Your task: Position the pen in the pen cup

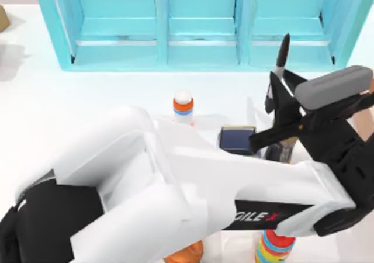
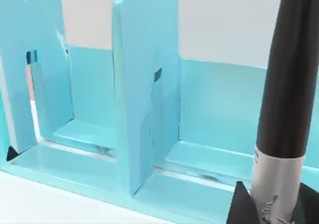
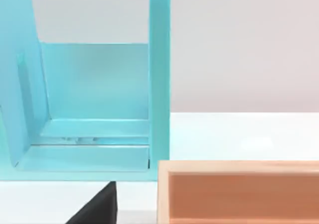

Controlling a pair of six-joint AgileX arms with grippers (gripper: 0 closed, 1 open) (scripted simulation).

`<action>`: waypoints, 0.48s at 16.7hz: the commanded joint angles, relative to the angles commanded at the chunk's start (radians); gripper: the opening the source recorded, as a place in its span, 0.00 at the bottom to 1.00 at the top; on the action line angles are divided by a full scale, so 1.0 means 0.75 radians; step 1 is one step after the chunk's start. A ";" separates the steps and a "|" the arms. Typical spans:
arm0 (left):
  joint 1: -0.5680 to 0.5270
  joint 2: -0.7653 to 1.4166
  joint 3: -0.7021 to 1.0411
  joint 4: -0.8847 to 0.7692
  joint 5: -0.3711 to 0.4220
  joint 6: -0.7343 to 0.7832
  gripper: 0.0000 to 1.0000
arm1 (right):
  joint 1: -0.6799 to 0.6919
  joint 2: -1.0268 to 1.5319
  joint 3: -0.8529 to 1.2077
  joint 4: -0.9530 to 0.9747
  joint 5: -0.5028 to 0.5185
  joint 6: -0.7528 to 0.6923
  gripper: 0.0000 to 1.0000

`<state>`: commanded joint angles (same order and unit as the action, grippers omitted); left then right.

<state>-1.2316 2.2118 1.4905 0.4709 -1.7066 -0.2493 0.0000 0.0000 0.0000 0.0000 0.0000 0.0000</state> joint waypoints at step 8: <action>0.000 0.000 0.000 0.000 0.000 0.000 0.75 | 0.000 0.000 0.000 0.000 0.000 0.000 1.00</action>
<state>-1.2316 2.2118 1.4905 0.4709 -1.7066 -0.2493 0.0000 0.0000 0.0000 0.0000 0.0000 0.0000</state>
